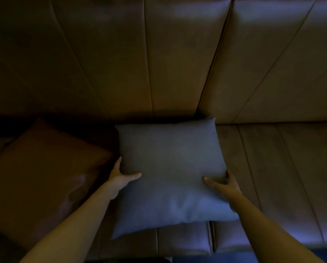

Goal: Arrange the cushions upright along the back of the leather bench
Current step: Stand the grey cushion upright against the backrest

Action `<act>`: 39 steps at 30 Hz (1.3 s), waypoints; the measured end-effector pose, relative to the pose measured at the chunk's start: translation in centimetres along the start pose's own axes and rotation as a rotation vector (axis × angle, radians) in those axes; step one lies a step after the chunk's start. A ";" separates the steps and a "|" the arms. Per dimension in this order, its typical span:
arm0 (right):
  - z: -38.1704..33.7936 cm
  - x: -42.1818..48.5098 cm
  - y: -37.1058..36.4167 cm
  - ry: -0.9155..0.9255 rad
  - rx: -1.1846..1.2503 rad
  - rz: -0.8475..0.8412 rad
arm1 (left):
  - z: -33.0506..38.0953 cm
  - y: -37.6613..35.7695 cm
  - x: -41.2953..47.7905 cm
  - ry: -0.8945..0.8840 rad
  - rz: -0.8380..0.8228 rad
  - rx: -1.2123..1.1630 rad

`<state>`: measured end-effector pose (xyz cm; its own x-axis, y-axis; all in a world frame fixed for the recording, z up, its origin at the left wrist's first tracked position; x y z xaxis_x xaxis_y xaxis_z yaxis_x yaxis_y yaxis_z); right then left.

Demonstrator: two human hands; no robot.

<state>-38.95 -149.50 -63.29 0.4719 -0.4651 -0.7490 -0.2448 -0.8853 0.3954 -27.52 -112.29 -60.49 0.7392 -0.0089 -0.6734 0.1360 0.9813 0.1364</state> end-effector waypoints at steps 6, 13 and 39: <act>-4.0 1.1 0.4 0.050 0.067 0.020 | 0.6 0.2 1.1 0.007 -0.034 0.003; -6.9 3.0 -0.9 0.115 0.142 -0.020 | -0.3 -0.5 3.3 0.062 -0.003 -0.030; -22.0 -2.6 0.9 0.445 0.226 -0.044 | 15.9 3.5 2.4 -0.448 0.166 0.028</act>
<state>-21.75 -148.98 -49.27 0.7891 -0.4248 -0.4436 -0.3712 -0.9053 0.2066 -14.72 -111.90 -50.07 0.9632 0.0590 -0.2621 0.0056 0.9710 0.2392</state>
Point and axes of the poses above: each hand's wrist, its own x-axis towards the middle knuckle, its own y-axis out of the back of the hand, z = x × y, the point moved 8 cm from there along x, towards the middle knuckle, and after that the axes turned 4 degrees about -y, right-handed, at the moved point
